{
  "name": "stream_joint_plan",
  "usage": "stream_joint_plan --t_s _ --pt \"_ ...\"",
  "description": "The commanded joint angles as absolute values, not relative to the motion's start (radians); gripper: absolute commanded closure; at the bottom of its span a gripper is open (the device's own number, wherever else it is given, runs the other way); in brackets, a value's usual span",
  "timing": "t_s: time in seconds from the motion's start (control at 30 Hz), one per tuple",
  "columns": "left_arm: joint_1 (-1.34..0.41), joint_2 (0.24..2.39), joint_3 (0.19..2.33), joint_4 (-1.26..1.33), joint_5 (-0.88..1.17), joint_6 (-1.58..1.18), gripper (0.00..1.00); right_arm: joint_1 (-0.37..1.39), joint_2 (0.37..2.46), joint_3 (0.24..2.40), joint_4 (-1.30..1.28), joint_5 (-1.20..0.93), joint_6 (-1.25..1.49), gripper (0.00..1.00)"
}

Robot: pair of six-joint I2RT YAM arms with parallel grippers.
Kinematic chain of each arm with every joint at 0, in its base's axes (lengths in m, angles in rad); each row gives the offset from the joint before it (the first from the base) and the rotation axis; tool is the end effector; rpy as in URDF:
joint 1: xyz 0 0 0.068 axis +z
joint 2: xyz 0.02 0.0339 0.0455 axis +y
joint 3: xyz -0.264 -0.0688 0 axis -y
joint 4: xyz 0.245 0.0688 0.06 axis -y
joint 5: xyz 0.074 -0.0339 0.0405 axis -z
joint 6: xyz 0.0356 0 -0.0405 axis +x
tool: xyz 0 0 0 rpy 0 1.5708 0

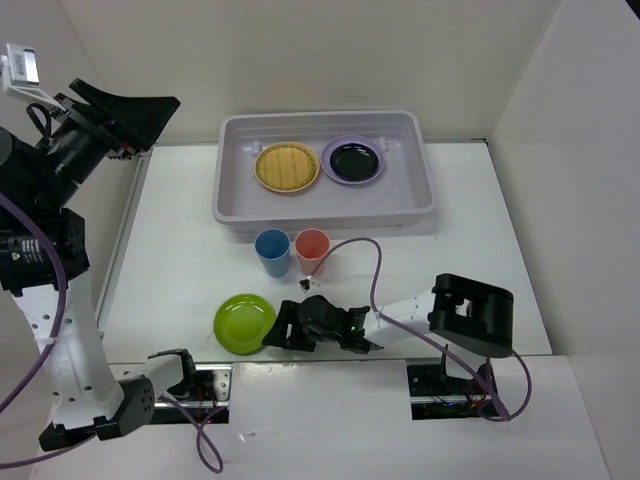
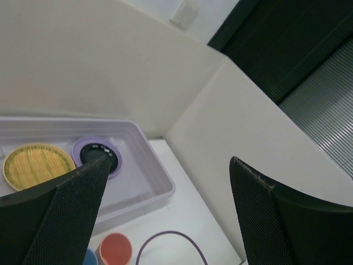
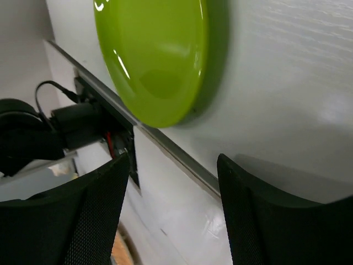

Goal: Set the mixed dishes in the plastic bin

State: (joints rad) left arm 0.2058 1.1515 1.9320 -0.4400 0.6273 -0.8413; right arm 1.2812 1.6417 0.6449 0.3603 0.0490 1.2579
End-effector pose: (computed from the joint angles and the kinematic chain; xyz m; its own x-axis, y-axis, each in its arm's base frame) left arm 0.1426 0.0084 0.6040 -0.0625 -0.6296 -0.7744 0.4944 0.6544 -0.5721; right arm 0.0903 0.2968 0.1386 -0.9523 0.1319 -0.2752 -0.1297 0.6414 0.7562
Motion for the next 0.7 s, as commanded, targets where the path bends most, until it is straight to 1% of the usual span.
stream_joint_plan --t_s 0.0,0.13,0.3,0.57,0.63,0.67 --pt "0.23 1.168 1.829 -0.436 0.69 -0.857 0.05 1.261 1.698 0.649 0.529 0.052 1.324 0.31" --pt "0.239 1.131 1.755 -0.385 0.713 -0.879 0.05 1.214 1.802 0.637 0.626 -0.009 1.368 0.31" --pt "0.239 1.131 1.746 -0.385 0.723 -0.879 0.05 1.213 1.822 0.624 0.655 0.003 1.417 0.31" --pt "0.239 1.121 1.747 -0.385 0.723 -0.879 0.05 1.203 1.862 0.634 0.617 0.037 1.465 0.43" --pt "0.239 1.121 1.747 -0.385 0.723 -0.879 0.05 1.203 1.876 0.634 0.627 0.025 1.476 0.43" --pt "0.239 1.121 1.747 -0.385 0.732 -0.879 0.05 1.194 1.89 0.634 0.64 0.015 1.476 0.45"
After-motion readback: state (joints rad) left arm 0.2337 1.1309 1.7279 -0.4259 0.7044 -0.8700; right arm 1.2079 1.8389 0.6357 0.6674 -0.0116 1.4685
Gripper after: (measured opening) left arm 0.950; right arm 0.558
